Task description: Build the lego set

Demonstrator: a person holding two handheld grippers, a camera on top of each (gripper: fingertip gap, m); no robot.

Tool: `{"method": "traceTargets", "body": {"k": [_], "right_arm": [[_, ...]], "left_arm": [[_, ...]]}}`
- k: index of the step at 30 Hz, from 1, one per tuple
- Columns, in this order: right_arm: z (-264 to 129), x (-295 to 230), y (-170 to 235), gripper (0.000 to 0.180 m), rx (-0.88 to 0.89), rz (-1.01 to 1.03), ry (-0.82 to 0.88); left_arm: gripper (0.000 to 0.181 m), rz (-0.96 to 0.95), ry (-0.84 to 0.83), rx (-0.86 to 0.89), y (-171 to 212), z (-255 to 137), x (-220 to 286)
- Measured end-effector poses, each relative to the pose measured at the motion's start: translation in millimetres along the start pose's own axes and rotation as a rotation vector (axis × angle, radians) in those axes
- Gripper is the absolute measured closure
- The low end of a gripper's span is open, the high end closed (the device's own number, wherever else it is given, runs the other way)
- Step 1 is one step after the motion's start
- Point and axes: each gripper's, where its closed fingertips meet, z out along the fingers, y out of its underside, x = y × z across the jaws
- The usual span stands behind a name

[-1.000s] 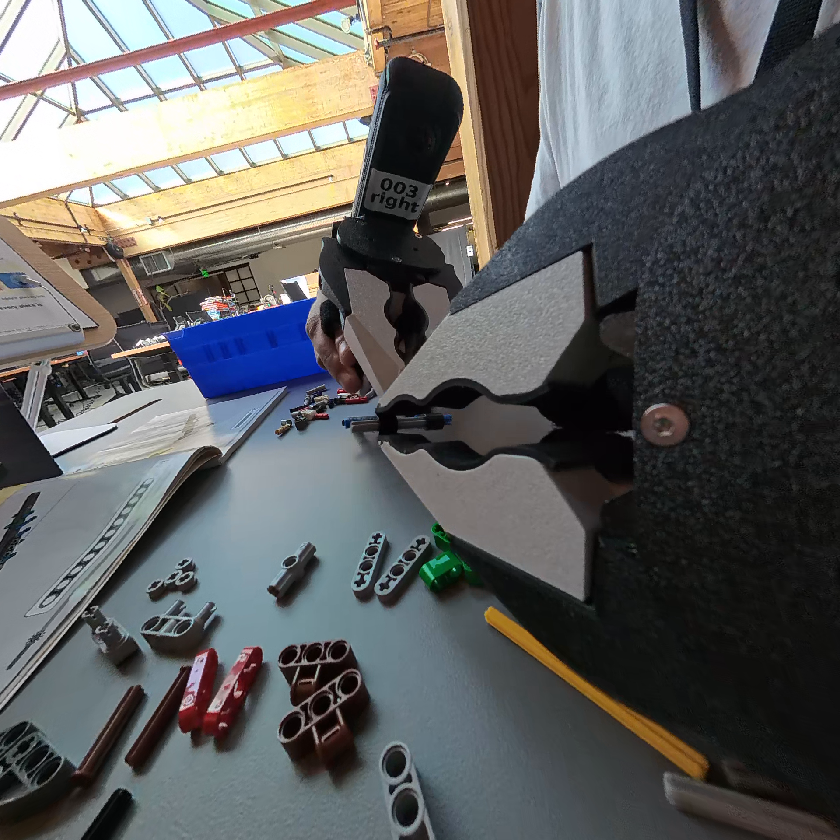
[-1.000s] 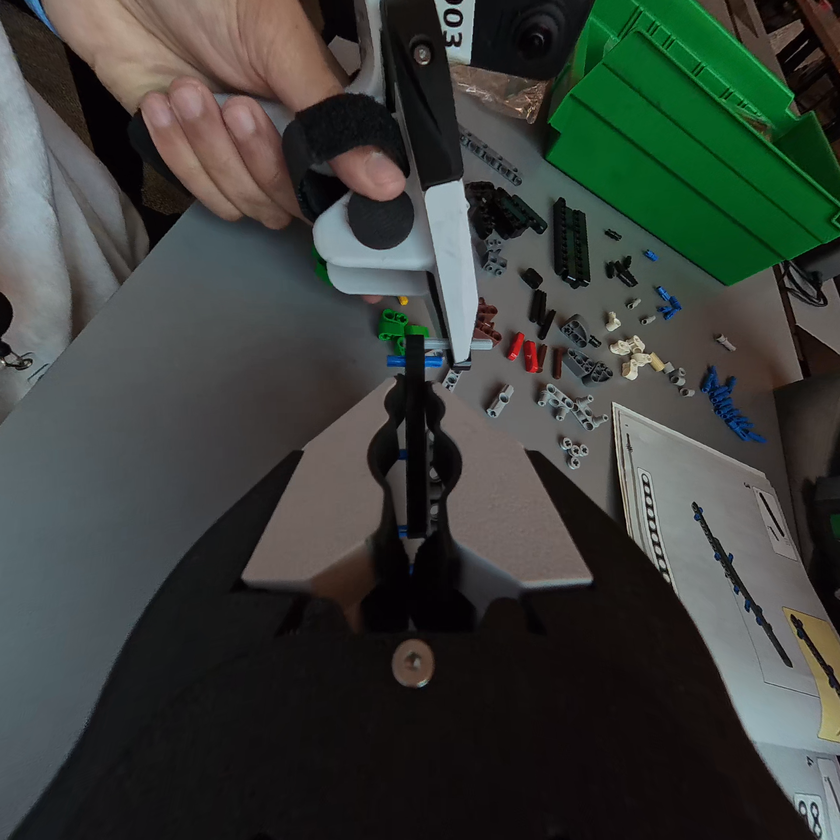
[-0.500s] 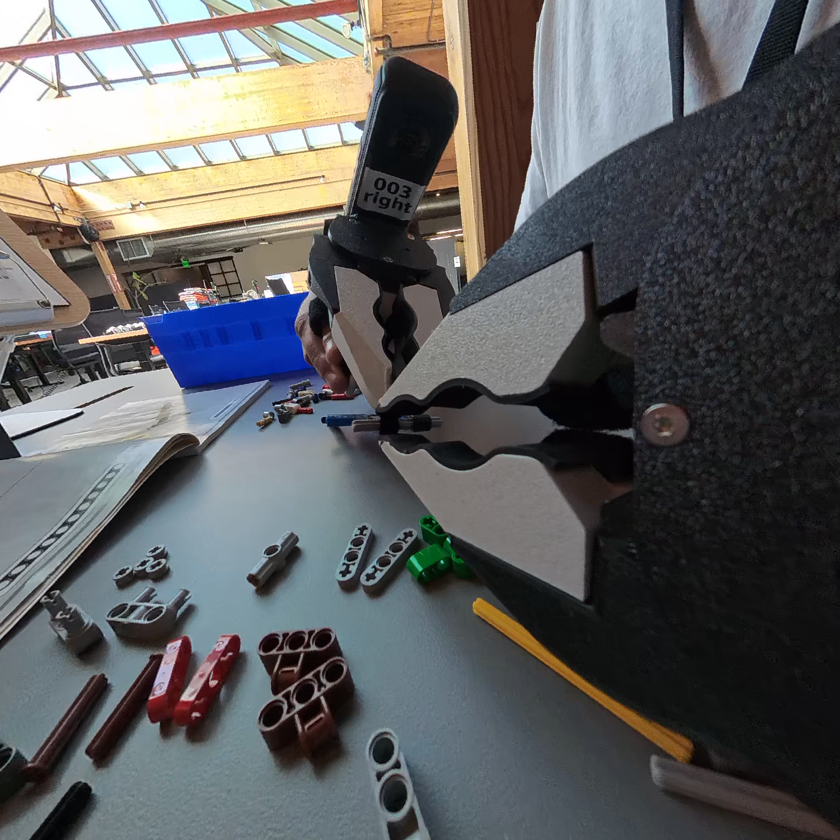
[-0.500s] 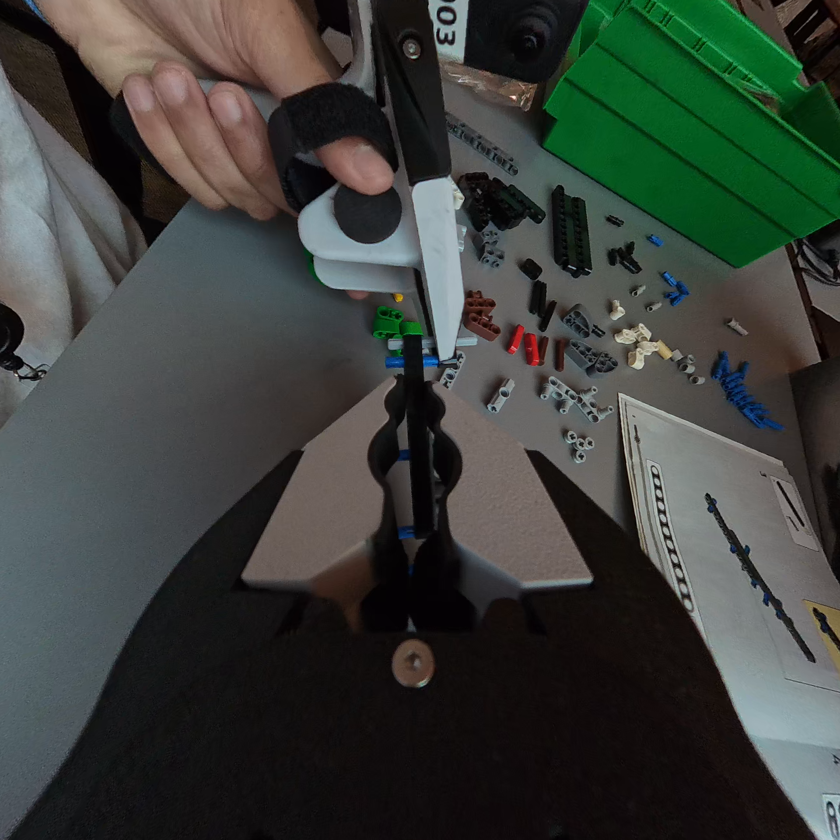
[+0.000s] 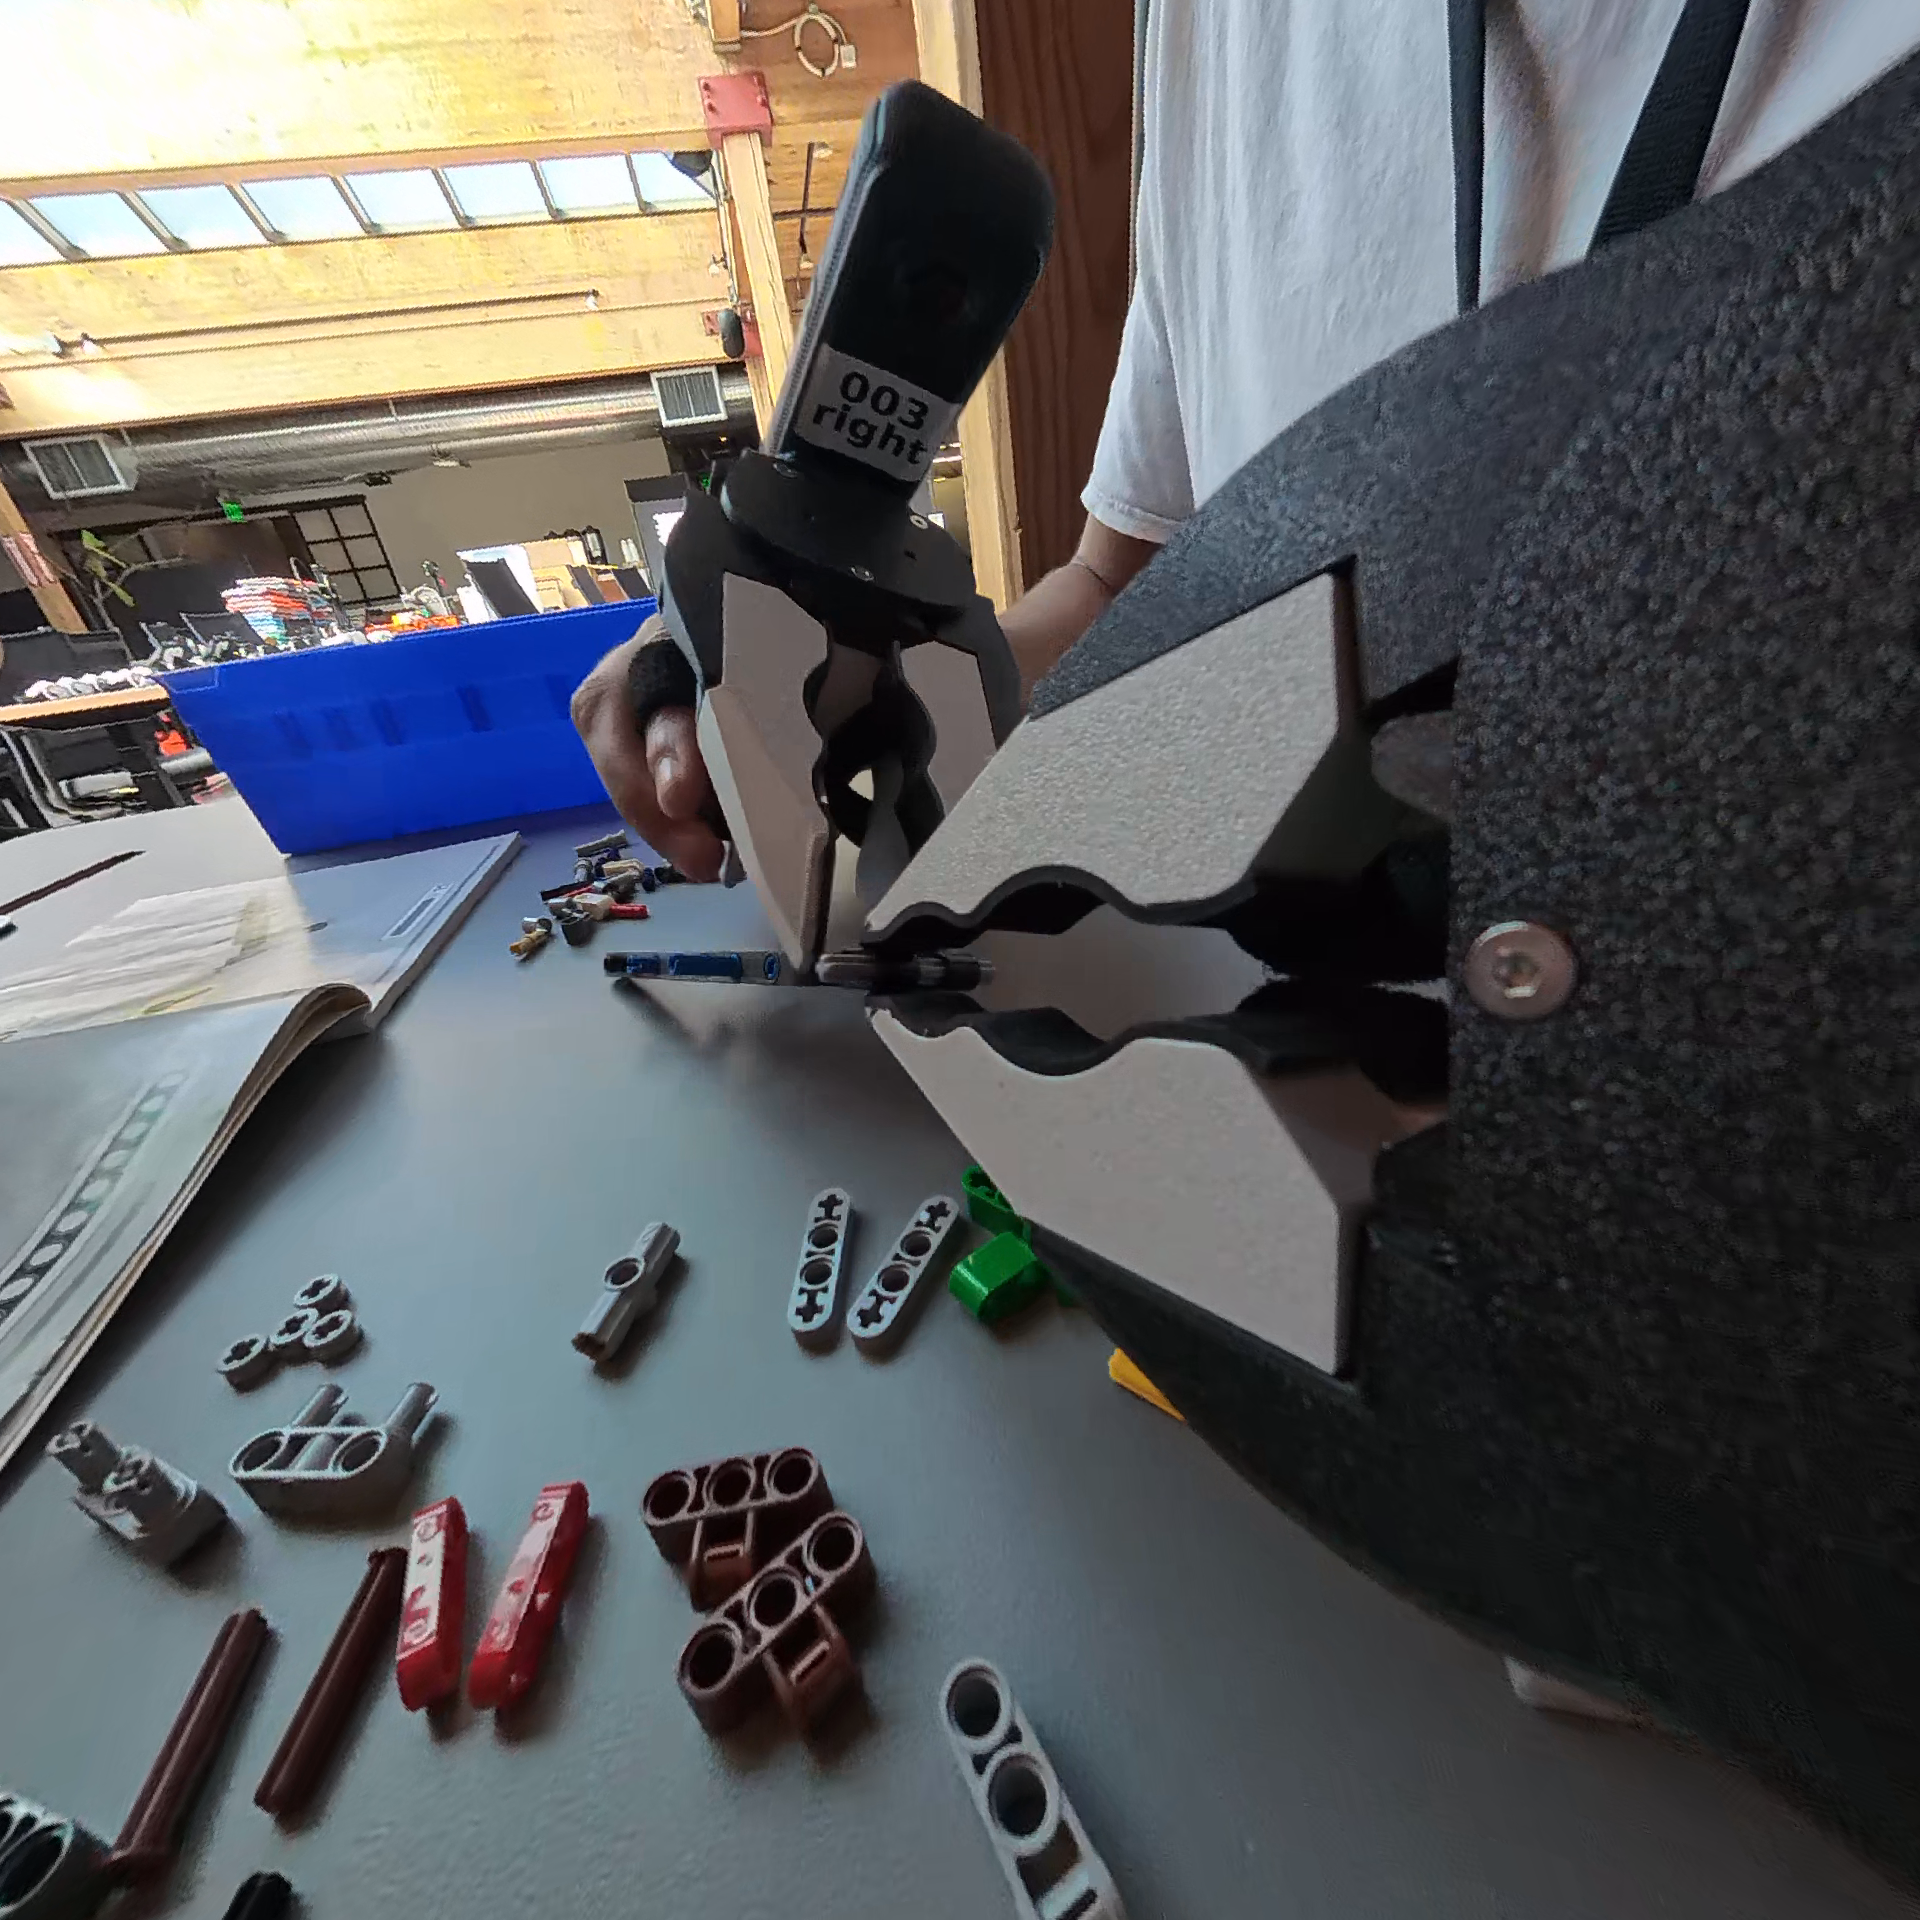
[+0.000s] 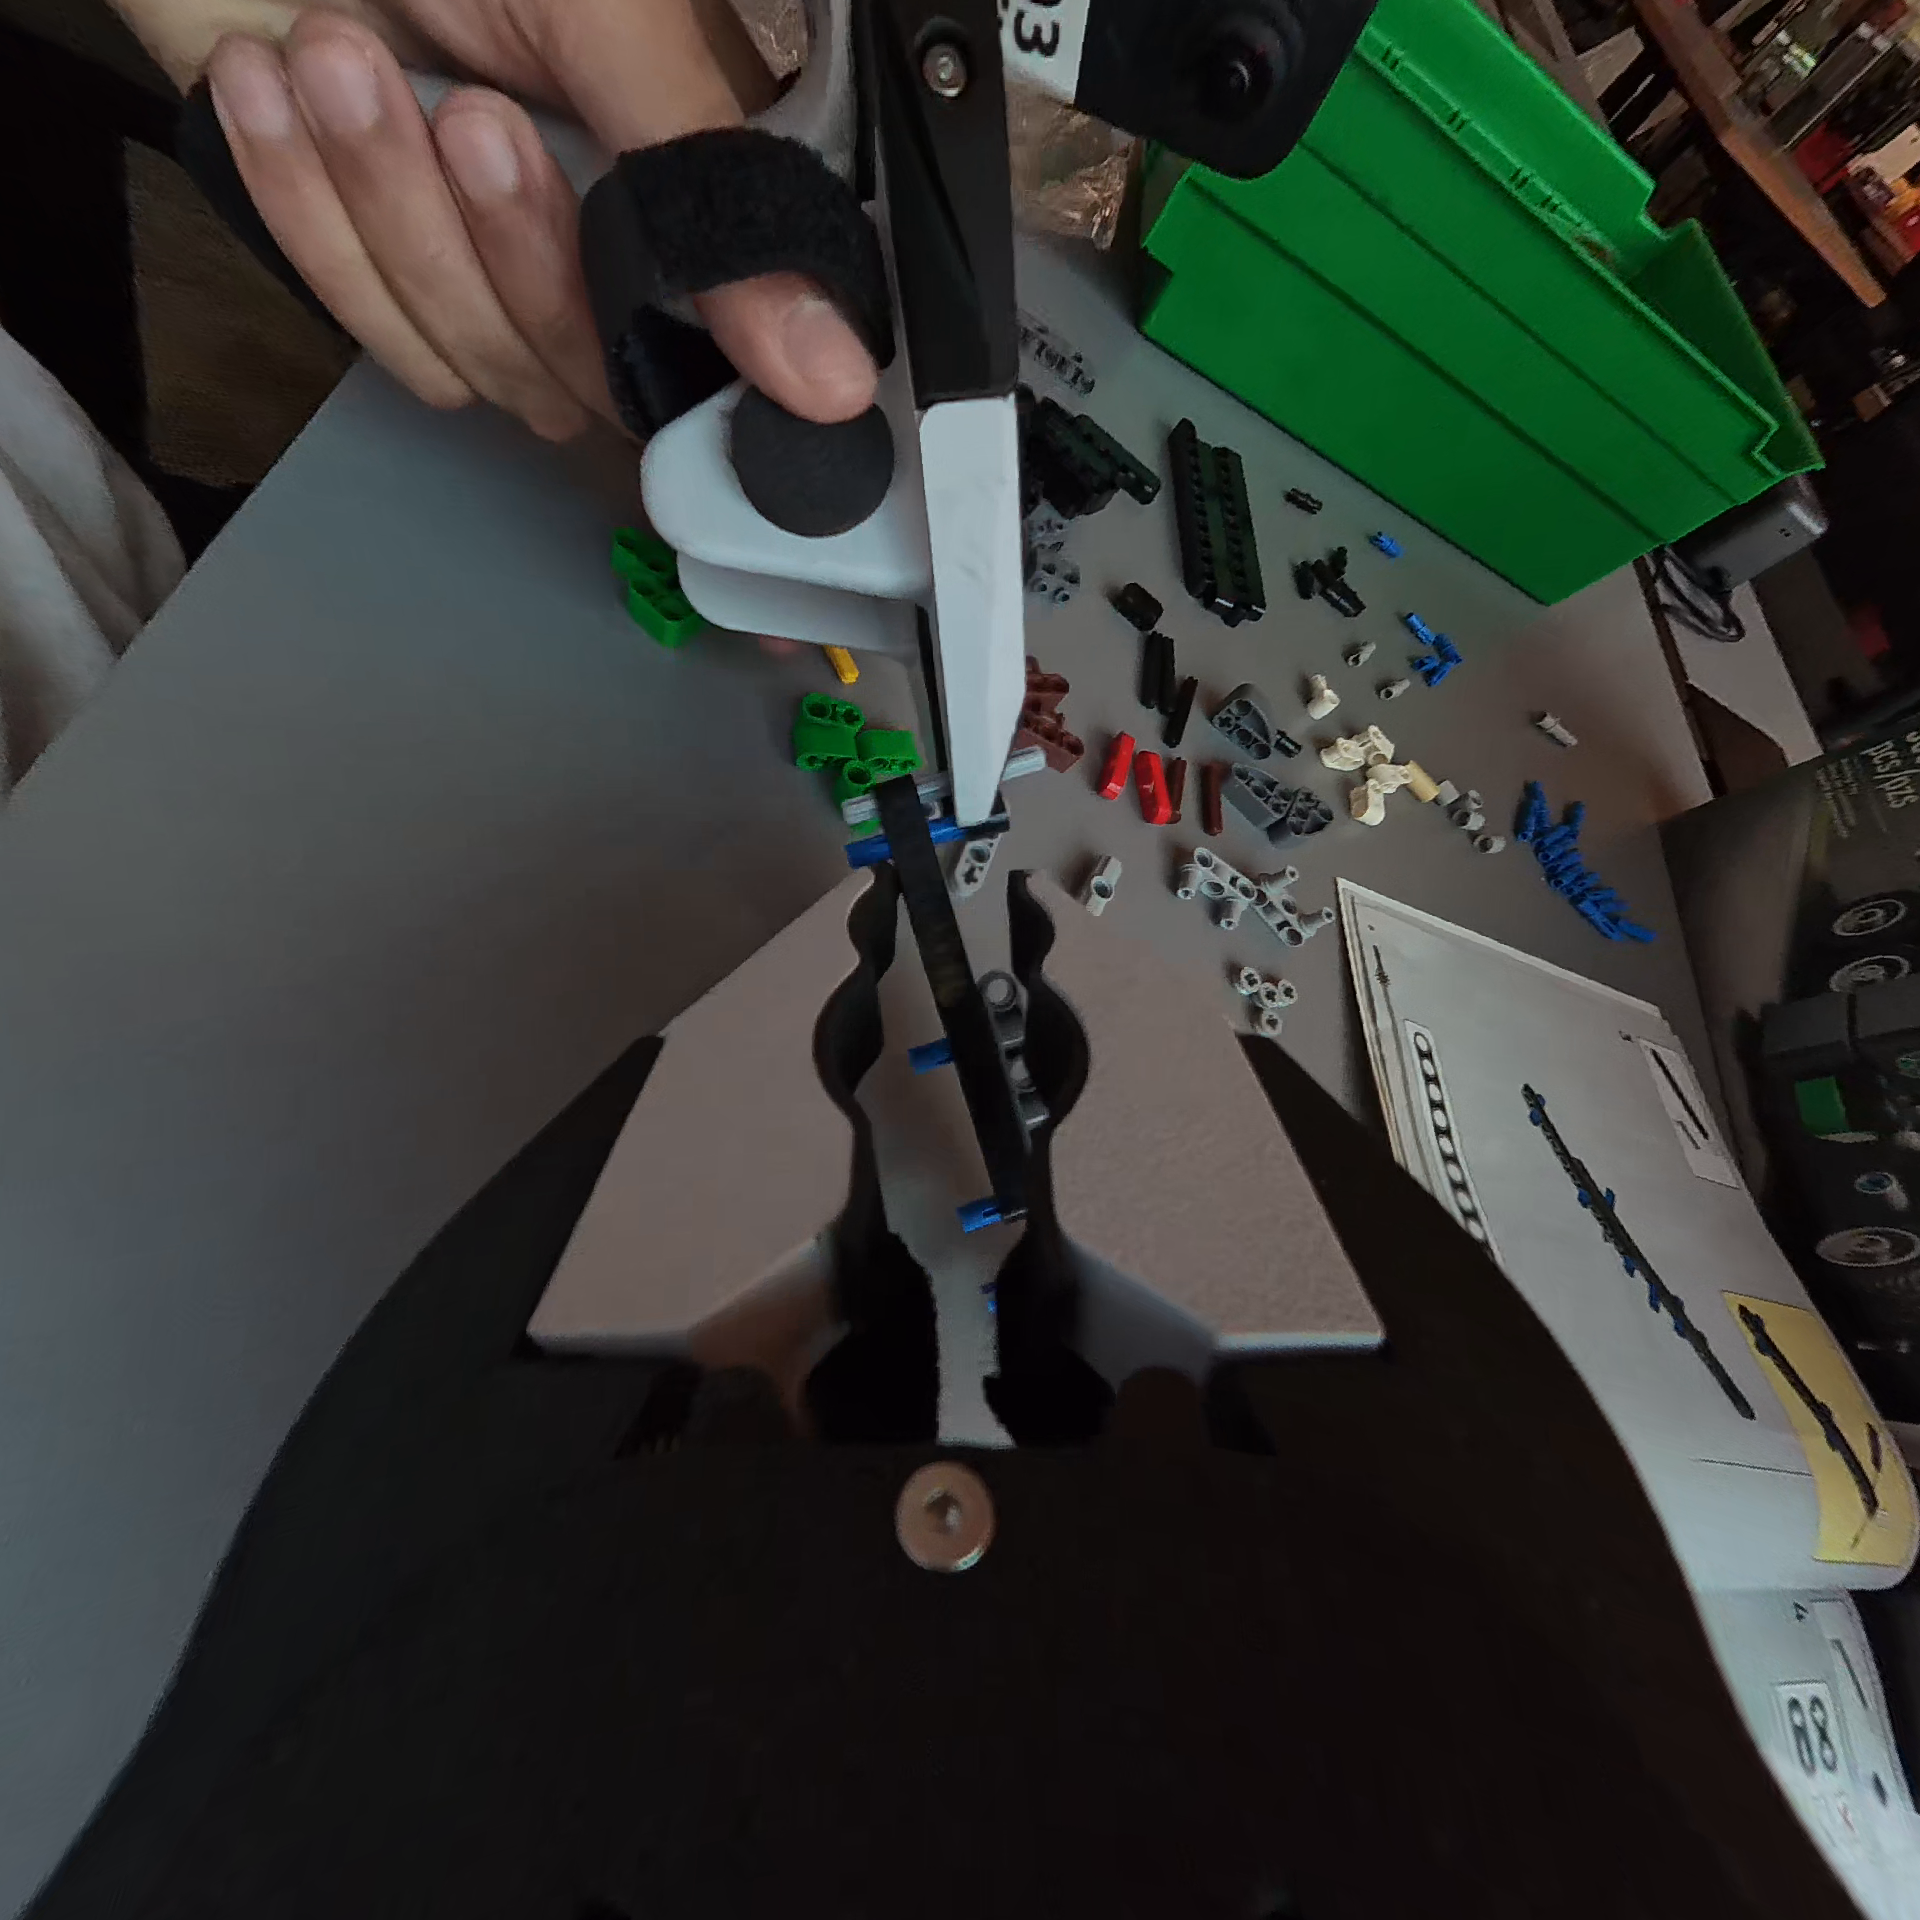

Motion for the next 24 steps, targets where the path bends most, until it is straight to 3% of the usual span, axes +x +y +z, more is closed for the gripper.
{"method": "traceTargets", "body": {"k": [14,24], "right_arm": [[-4,-11,-2,0.147,-0.079,-0.264,-0.072],[-1,-23,-2,0.165,-0.019,-0.438,-0.01]], "left_arm": [[0.174,0.06,0.018,-0.1,17,4,1],[0.174,0.089,0.01,-0.128,21,1,-2]]}}
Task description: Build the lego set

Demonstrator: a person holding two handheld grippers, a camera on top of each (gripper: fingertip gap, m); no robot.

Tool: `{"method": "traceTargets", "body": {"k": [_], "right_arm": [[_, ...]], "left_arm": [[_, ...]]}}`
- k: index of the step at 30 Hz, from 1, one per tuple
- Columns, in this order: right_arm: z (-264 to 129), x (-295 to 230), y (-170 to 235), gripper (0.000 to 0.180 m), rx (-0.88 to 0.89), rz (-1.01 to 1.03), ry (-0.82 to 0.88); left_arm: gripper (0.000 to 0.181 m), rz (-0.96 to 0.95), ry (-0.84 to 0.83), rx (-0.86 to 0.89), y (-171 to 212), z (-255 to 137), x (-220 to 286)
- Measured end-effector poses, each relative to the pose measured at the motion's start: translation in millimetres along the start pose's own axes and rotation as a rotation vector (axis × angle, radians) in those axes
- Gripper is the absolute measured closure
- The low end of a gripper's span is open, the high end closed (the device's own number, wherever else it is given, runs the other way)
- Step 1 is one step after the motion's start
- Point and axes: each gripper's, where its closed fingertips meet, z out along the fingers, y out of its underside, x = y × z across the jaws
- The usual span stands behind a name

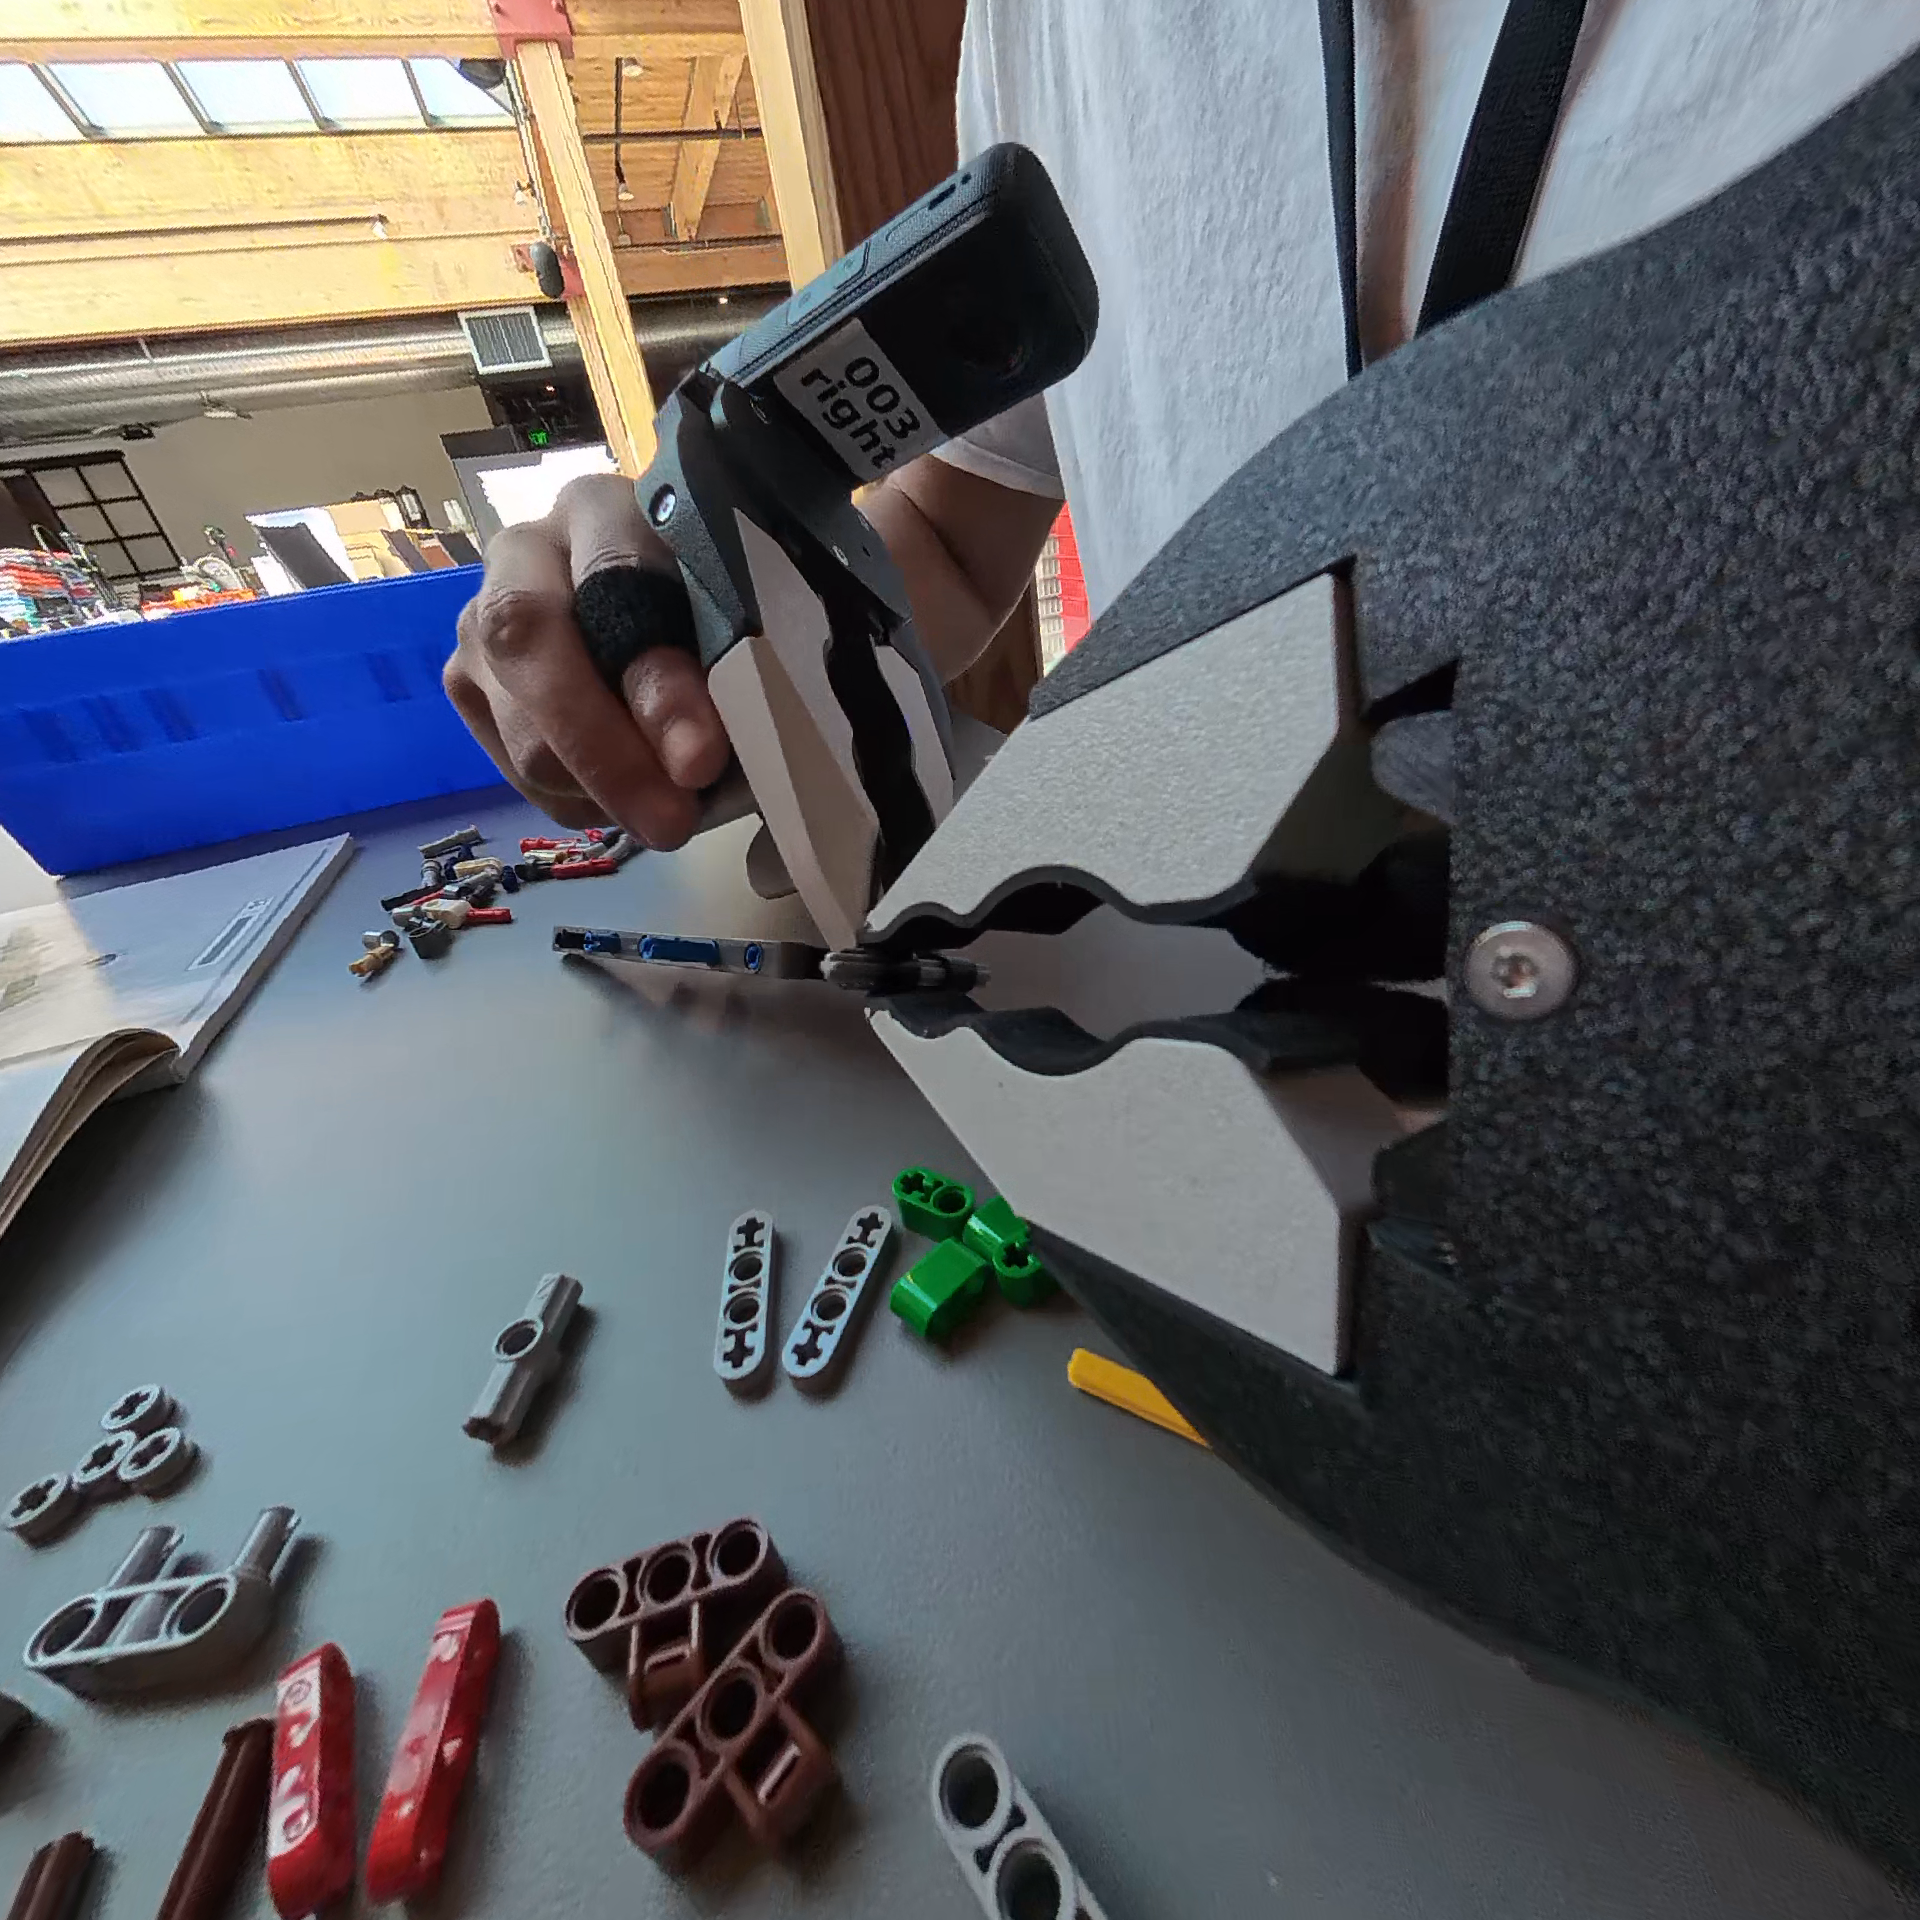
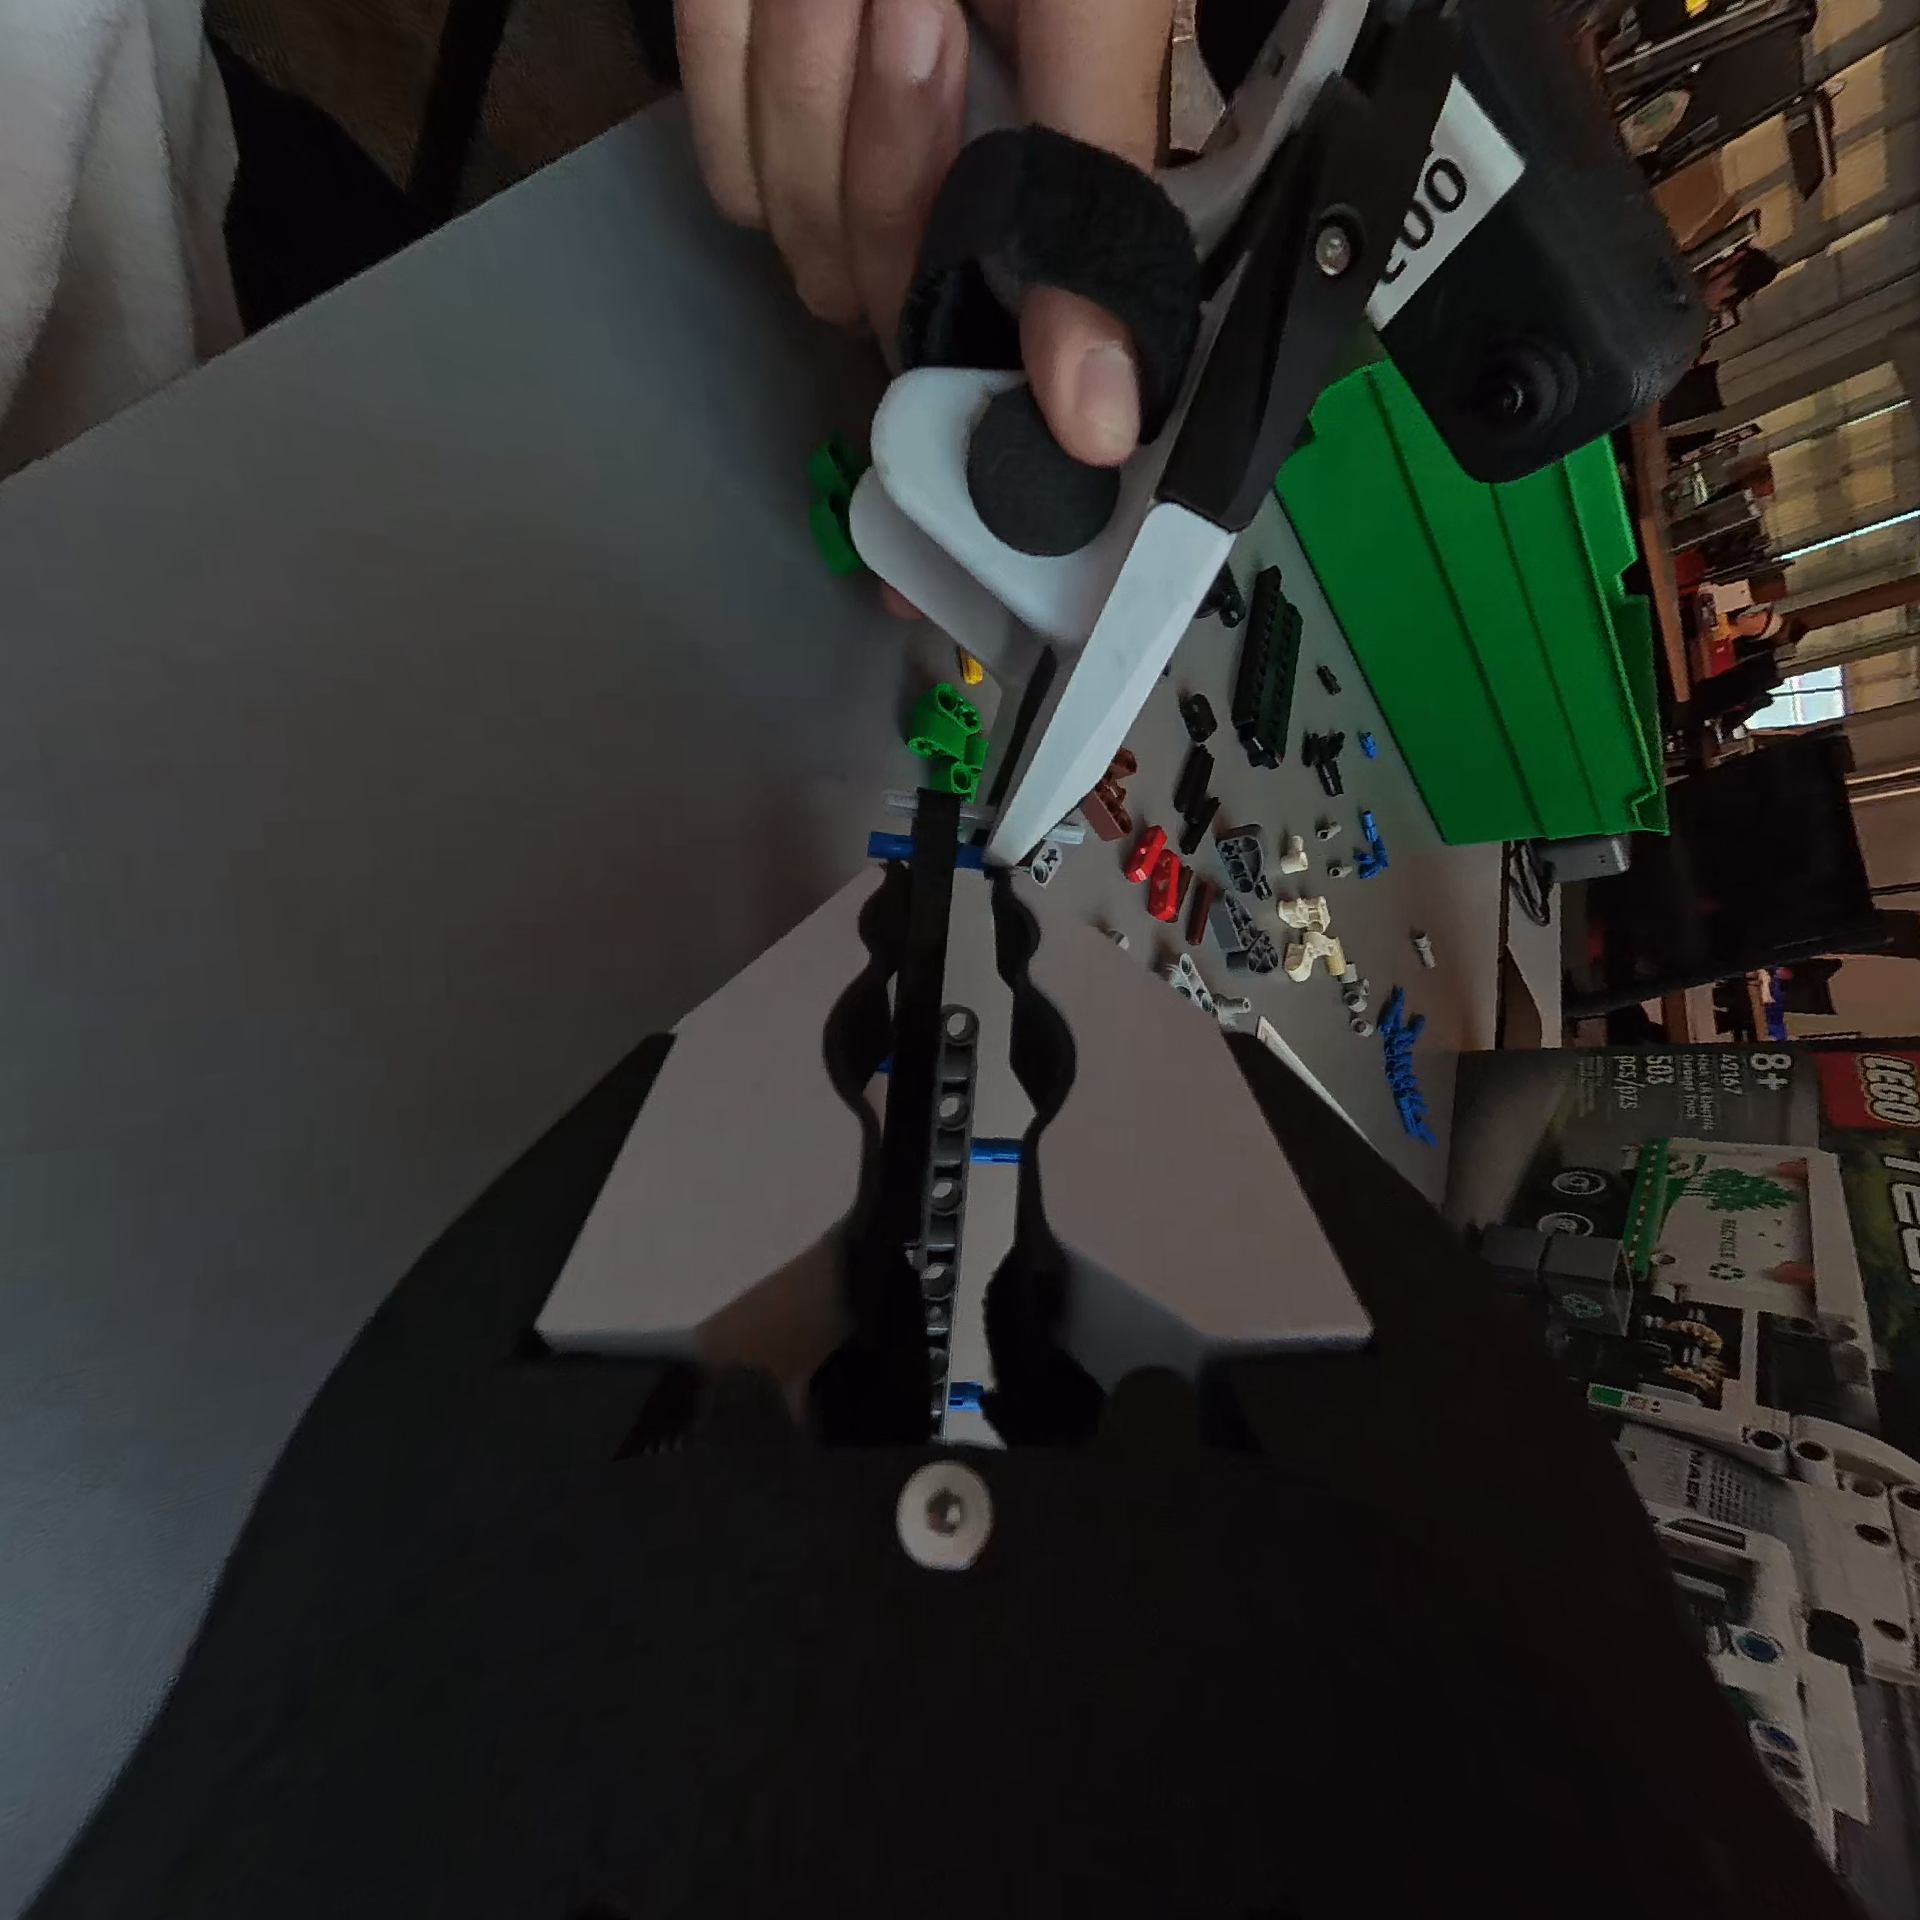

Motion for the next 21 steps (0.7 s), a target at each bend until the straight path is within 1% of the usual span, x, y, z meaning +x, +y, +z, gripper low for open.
{"method": "traceTargets", "body": {"k": [2,6,9,11,14,17,21], "right_arm": [[-1,0,1,0.163,-0.013,0.021,0.02],[-2,-5,3,0.144,-0.049,0.084,-0.031],[-1,-9,4,0.144,-0.055,0.081,-0.059],[-1,-8,4,0.153,-0.051,0.052,-0.031],[0,-7,6,0.154,-0.069,0.031,-0.018],[0,-7,7,0.155,-0.075,0.071,-0.049],[-1,-4,5,0.156,-0.049,0.111,-0.044]], "left_arm": [[0.174,0.011,0.002,-0.017,1,0,1],[0.174,0.011,0.054,-0.074,9,6,9],[0.174,0.018,0.049,-0.089,13,11,10],[0.175,0.004,0.06,-0.075,9,9,10],[0.174,0.022,0.036,-0.071,9,9,8],[0.175,0.022,0.035,-0.056,8,10,8],[0.173,0.082,0.019,-0.047,6,7,11]]}}
